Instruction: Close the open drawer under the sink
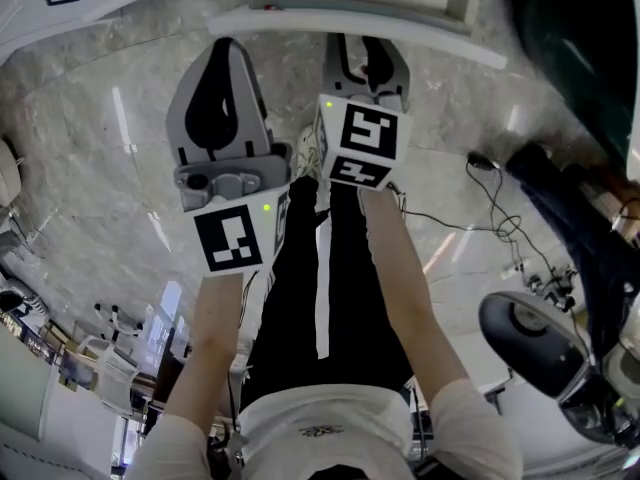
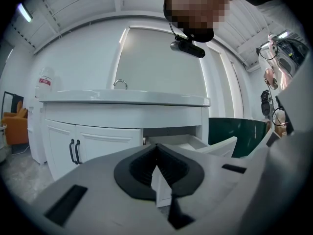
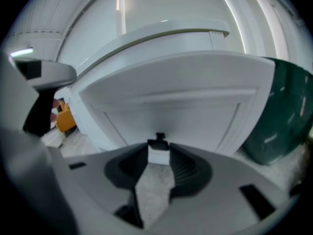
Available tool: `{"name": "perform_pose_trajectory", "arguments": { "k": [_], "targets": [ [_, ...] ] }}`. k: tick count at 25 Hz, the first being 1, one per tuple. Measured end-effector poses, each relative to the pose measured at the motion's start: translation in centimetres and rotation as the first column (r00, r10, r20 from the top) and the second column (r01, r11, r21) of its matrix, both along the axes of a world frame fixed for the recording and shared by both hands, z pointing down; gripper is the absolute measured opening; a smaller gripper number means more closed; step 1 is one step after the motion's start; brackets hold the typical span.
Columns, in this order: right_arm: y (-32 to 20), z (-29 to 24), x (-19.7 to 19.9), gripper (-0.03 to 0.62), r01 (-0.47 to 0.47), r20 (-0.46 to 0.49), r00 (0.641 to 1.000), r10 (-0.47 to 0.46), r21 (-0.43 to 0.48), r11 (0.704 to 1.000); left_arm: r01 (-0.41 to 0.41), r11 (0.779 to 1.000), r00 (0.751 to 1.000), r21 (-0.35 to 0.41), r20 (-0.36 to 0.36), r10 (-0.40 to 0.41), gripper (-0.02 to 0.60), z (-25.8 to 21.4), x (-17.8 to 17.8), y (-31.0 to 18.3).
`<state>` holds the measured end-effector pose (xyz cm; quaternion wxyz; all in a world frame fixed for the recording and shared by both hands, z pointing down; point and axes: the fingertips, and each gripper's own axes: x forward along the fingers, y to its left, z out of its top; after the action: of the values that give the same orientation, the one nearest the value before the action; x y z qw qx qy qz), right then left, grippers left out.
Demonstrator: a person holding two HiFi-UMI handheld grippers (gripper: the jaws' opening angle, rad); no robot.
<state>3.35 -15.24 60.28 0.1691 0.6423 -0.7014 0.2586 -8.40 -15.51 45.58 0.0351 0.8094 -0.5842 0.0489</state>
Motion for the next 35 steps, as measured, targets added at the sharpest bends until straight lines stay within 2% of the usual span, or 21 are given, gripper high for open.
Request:
{"name": "perform_pose_trajectory", "arguments": {
  "k": [21,35],
  "targets": [
    [0.0,-1.2,0.1,0.140,0.012,-0.086,0.996,-0.007,0.063,0.998,0.006,1.000,1.000,-0.005,0.012,-0.006,0.020,0.2,-0.3,-0.6],
    [-0.1,-3.5,-0.1,0.140,-0.014,-0.095,0.995,0.023,0.091,0.996,0.015,1.000,1.000,0.003,0.014,-0.015,0.020,-0.5,-1.1,-2.0]
  ]
}}
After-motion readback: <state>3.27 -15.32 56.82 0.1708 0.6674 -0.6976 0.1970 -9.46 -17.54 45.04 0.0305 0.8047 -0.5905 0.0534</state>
